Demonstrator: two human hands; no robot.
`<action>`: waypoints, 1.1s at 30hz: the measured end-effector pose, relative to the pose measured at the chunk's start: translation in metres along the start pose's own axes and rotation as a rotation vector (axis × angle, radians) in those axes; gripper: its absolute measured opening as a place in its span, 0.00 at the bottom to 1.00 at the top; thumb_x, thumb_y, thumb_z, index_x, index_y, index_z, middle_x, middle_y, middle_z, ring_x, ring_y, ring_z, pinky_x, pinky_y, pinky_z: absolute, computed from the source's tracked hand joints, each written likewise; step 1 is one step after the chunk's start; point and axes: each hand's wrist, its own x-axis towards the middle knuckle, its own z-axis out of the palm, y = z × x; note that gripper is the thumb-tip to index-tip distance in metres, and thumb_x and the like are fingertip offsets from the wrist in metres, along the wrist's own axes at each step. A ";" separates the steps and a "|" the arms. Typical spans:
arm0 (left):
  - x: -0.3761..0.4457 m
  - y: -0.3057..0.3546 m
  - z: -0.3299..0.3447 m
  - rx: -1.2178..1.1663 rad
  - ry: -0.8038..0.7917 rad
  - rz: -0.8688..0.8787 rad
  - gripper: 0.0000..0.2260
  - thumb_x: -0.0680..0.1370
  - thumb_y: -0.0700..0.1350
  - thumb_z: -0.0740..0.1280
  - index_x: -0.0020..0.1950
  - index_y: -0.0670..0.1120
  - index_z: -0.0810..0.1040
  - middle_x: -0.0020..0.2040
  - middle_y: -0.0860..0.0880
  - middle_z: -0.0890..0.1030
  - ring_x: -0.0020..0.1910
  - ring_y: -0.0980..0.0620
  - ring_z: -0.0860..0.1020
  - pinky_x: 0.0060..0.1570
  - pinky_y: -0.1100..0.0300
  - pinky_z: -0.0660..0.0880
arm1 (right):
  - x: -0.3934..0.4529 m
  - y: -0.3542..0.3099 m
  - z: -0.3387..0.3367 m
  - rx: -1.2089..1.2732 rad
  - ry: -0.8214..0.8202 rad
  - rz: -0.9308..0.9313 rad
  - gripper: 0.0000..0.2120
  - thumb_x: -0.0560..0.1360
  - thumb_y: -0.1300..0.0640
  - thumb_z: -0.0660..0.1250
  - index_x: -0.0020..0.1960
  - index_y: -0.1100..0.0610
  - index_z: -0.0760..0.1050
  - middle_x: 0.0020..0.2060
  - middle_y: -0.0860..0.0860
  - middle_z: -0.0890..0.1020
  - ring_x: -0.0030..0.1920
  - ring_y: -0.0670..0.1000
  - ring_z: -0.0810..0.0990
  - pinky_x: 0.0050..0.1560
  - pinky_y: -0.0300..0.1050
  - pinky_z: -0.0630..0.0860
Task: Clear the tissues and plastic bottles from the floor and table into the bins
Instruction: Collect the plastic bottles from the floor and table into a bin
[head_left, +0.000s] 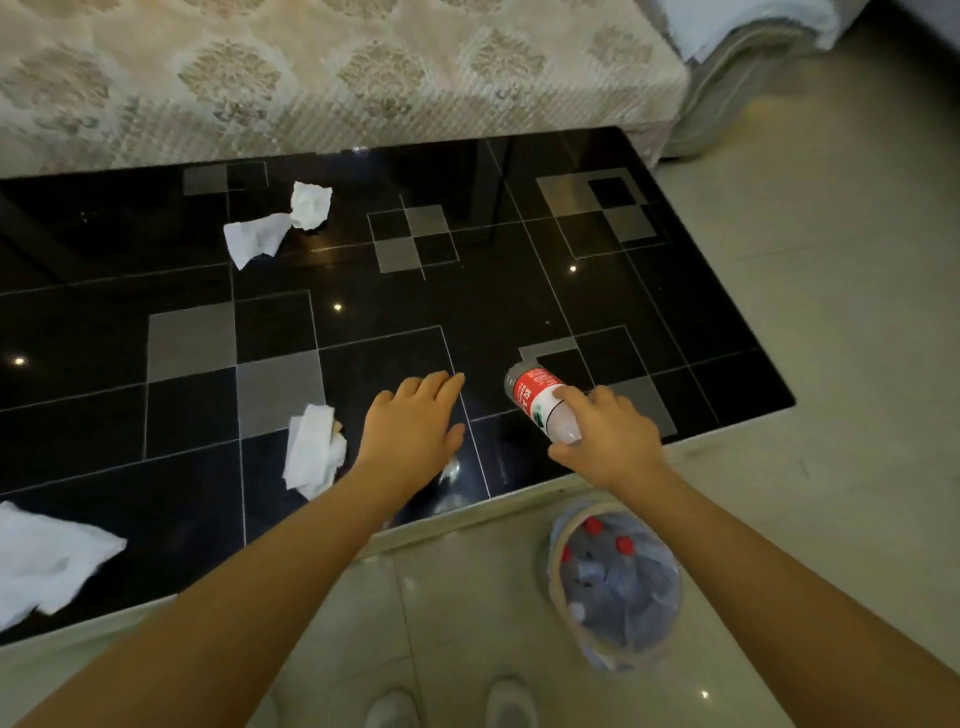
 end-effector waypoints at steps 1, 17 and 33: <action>-0.003 0.010 0.004 -0.003 -0.007 0.008 0.27 0.80 0.56 0.57 0.77 0.51 0.53 0.75 0.51 0.61 0.71 0.48 0.64 0.64 0.52 0.66 | -0.010 0.010 0.003 -0.007 -0.007 0.007 0.32 0.70 0.43 0.68 0.70 0.48 0.61 0.60 0.55 0.71 0.59 0.57 0.72 0.52 0.51 0.74; -0.057 0.162 0.110 -0.069 -0.027 0.050 0.25 0.80 0.56 0.57 0.75 0.50 0.58 0.73 0.49 0.65 0.69 0.47 0.65 0.64 0.51 0.65 | -0.105 0.146 0.132 -0.125 -0.359 0.074 0.31 0.70 0.40 0.68 0.70 0.45 0.64 0.63 0.53 0.73 0.62 0.58 0.72 0.57 0.49 0.71; -0.045 0.118 0.223 0.004 -0.015 0.033 0.23 0.79 0.56 0.58 0.72 0.49 0.62 0.71 0.48 0.67 0.68 0.47 0.67 0.65 0.51 0.65 | -0.051 0.155 0.286 -0.216 -0.334 0.101 0.09 0.76 0.50 0.62 0.48 0.54 0.77 0.48 0.53 0.81 0.49 0.55 0.80 0.43 0.44 0.72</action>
